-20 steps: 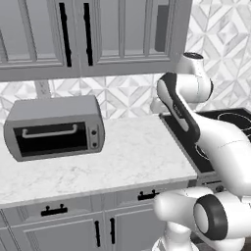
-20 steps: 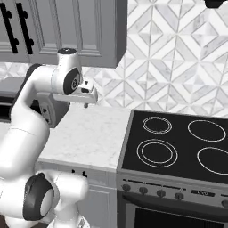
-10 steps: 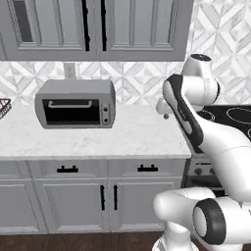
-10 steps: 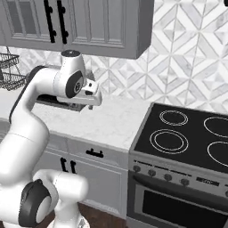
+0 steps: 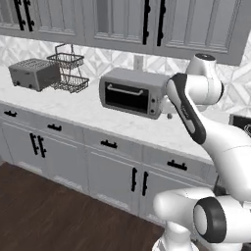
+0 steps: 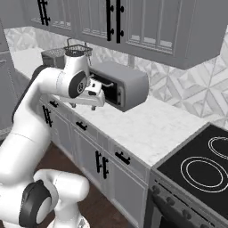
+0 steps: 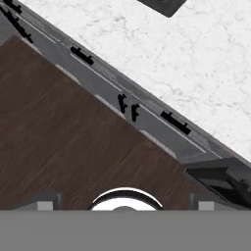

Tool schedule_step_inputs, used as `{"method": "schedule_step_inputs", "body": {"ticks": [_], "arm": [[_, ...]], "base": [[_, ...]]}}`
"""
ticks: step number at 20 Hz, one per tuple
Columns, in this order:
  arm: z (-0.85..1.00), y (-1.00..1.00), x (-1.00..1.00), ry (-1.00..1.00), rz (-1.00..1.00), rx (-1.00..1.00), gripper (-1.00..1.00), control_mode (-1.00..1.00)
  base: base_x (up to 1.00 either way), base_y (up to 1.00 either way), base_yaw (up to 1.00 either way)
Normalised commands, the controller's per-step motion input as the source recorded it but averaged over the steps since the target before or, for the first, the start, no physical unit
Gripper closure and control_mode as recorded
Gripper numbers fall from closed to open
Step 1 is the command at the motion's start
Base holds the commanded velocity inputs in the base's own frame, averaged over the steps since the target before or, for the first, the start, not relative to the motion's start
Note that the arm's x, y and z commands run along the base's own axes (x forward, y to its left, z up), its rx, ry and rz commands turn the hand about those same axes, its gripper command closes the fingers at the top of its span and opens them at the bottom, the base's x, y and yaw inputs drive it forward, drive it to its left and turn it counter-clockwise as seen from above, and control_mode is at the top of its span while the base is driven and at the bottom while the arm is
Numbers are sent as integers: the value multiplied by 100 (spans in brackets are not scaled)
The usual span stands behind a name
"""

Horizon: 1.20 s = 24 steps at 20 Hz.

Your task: Take a straw from the drawer in front and place it inside the glass cup on the dining counter.

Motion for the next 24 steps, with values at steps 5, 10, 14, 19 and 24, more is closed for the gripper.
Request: {"method": "schedule_step_inputs", "body": {"ticks": [5,10,14,19,24], "arm": [[0,0,0,0,0,0,-100,100],[0,0,0,0,0,0,-100,100],[0,0,0,0,0,0,-100,100],[0,0,0,0,0,0,-100,100],[0,-20,0,0,3,0,-100,-100]], "base": [[-9,-92,61],[-23,-100,47],[-31,-82,39],[-20,-83,24],[0,-42,6]]}}
